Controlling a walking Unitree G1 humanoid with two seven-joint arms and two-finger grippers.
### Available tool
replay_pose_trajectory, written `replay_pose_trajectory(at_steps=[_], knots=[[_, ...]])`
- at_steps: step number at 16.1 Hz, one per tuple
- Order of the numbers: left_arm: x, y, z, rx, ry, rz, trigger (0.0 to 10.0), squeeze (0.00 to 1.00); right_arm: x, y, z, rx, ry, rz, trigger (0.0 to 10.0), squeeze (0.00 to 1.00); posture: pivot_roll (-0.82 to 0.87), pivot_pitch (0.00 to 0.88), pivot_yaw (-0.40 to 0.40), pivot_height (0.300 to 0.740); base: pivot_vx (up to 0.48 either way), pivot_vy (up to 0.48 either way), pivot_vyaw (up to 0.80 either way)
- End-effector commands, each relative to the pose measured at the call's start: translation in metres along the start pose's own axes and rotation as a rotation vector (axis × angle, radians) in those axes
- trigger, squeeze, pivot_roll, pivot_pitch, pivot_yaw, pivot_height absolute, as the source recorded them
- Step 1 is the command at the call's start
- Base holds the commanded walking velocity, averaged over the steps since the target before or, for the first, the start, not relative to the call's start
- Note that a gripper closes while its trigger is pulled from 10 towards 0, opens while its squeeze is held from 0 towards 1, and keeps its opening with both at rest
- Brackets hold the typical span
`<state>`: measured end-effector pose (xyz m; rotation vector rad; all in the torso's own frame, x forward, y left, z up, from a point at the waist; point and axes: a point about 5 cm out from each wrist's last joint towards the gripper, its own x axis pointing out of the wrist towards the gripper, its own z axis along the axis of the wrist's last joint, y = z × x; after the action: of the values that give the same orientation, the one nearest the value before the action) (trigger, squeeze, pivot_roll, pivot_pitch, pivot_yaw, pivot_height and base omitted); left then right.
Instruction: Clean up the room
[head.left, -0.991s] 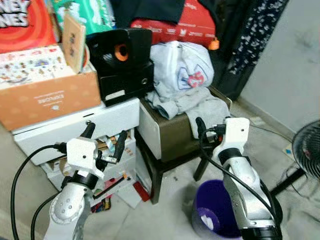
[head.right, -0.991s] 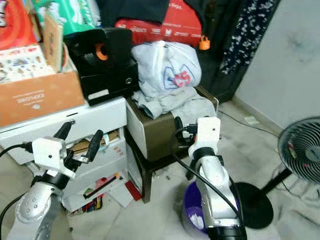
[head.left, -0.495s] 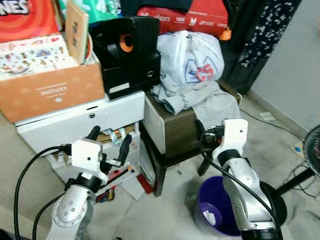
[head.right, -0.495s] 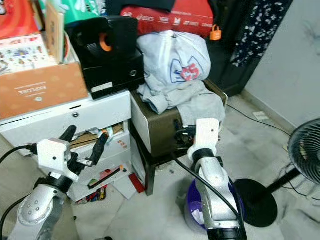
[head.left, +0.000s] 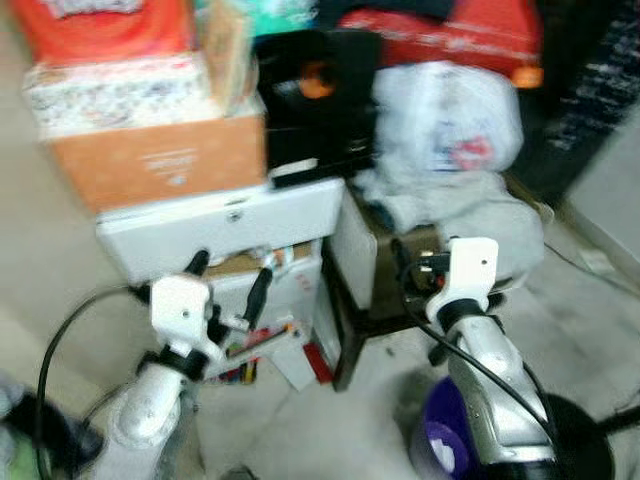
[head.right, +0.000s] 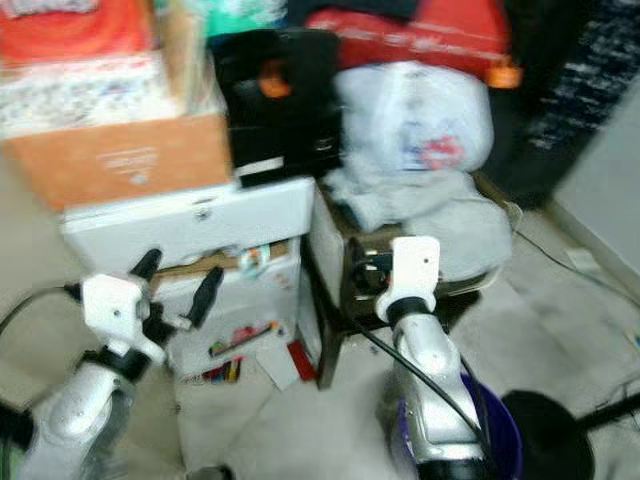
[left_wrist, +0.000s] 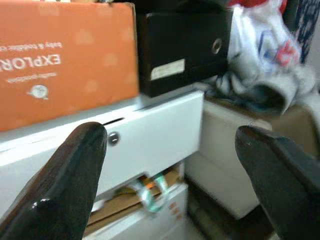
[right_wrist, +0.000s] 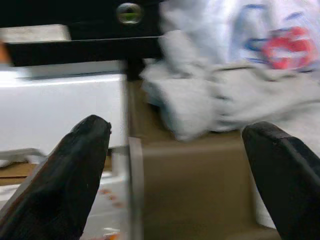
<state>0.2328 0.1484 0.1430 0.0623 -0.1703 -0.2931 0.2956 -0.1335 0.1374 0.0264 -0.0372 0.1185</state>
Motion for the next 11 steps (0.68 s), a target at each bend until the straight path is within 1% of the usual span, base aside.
replay_pose_trajectory(at_steps=[1, 4, 8, 11], knots=[[0.0012, -0.0057, 0.0036, 0.006, -0.015, -0.02, 10.0, 0.0, -0.0003, -0.0038, 0.0029, -0.008, -0.007, -0.009, 10.0, 0.0, -0.04, 0.101, -0.082, 0.74, 0.0, 0.0, 0.8], [0.0028, -0.0055, 0.0032, 0.012, -0.014, -0.013, 10.0, 0.0, 0.0007, -0.0034, 0.0035, -0.004, -0.012, -0.01, 10.0, 0.0, -0.04, 0.099, -0.081, 0.74, 0.0, 0.0, 0.71], [0.0038, -0.0039, 0.0035, 0.005, -0.017, 0.0, 10.0, 0.0, 0.0012, -0.0027, 0.004, 0.002, -0.014, -0.01, 10.0, 0.0, -0.04, 0.098, -0.081, 0.74, 0.0, 0.0, 0.0], [0.0049, -0.004, 0.0037, 0.002, -0.018, 0.001, 10.0, 0.0, 0.0014, -0.0027, 0.0044, 0.002, -0.015, -0.011, 10.0, 0.0, -0.04, 0.1, -0.081, 0.74, 0.0, -0.315, 0.0]])
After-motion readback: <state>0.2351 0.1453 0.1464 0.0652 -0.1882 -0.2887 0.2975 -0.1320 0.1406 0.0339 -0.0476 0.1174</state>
